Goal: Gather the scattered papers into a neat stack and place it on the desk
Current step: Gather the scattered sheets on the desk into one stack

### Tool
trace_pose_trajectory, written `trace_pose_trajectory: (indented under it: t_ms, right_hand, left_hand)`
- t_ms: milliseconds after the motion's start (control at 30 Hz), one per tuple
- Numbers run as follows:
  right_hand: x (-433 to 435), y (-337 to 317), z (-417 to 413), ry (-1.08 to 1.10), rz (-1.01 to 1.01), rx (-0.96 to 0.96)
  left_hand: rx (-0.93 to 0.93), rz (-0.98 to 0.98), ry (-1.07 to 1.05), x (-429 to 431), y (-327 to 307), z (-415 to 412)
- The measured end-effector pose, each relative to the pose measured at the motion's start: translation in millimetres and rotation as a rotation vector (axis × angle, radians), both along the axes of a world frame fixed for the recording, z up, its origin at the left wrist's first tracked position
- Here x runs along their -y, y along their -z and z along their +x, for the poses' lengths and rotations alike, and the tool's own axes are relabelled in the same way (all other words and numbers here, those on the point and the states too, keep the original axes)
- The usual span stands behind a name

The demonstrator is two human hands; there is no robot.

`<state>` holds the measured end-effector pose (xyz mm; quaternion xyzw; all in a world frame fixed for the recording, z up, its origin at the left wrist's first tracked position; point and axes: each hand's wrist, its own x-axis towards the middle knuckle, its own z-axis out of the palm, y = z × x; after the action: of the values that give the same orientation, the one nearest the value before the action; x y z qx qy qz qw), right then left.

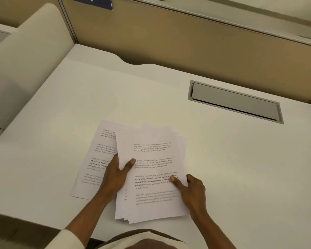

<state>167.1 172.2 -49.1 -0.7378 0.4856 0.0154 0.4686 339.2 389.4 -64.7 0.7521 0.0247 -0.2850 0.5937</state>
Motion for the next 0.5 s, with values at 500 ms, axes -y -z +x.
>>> trace_pose_trajectory:
  t_ms: [500]
  right_hand:
    - [6.4,-13.3,28.8,0.103,-0.329,-0.161]
  left_hand:
    - [0.093,-0.059,0.006,-46.8,-20.4,20.1]
